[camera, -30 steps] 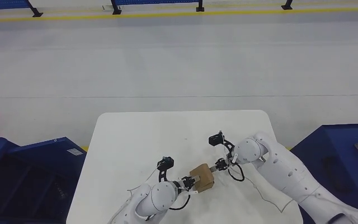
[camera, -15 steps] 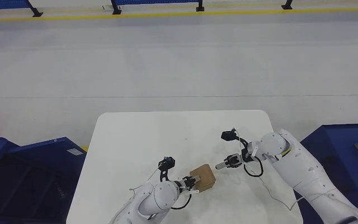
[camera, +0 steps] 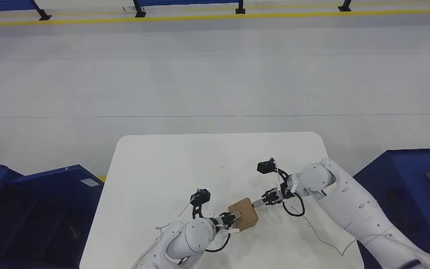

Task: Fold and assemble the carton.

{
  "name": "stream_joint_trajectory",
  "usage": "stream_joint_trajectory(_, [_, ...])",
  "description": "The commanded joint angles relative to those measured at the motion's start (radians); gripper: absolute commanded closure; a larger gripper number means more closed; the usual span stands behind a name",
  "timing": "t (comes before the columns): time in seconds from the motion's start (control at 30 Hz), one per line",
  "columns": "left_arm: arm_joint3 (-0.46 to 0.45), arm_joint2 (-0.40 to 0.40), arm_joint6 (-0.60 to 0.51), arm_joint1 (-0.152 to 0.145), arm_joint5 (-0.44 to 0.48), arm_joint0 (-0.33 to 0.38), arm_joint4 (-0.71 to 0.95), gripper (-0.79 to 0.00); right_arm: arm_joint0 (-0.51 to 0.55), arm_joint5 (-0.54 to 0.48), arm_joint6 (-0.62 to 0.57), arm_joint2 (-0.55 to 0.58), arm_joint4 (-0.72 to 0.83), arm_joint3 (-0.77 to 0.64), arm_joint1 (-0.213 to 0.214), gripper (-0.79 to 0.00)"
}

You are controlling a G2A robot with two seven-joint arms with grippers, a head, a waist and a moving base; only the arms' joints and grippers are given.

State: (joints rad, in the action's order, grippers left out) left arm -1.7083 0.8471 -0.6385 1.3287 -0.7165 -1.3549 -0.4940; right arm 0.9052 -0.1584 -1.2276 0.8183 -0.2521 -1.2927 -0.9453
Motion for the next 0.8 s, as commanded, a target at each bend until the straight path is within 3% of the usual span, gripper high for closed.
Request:
stream_joint_trajectory(0.0, [-0.001, 0.001, 0.000, 0.000, 0.001, 0.000, 0.001, -0.785, -0.002, 0.002, 0.002, -0.006, -0.002, 0.000, -0.003, -0.785])
stream_joint_trajectory(0.77, [0.002, -0.005, -0.007, -0.001, 0.010, -0.001, 0.010, -0.785, -0.022, 0.019, 0.007, -0.036, -0.024, 0.016, -0.026, -0.785])
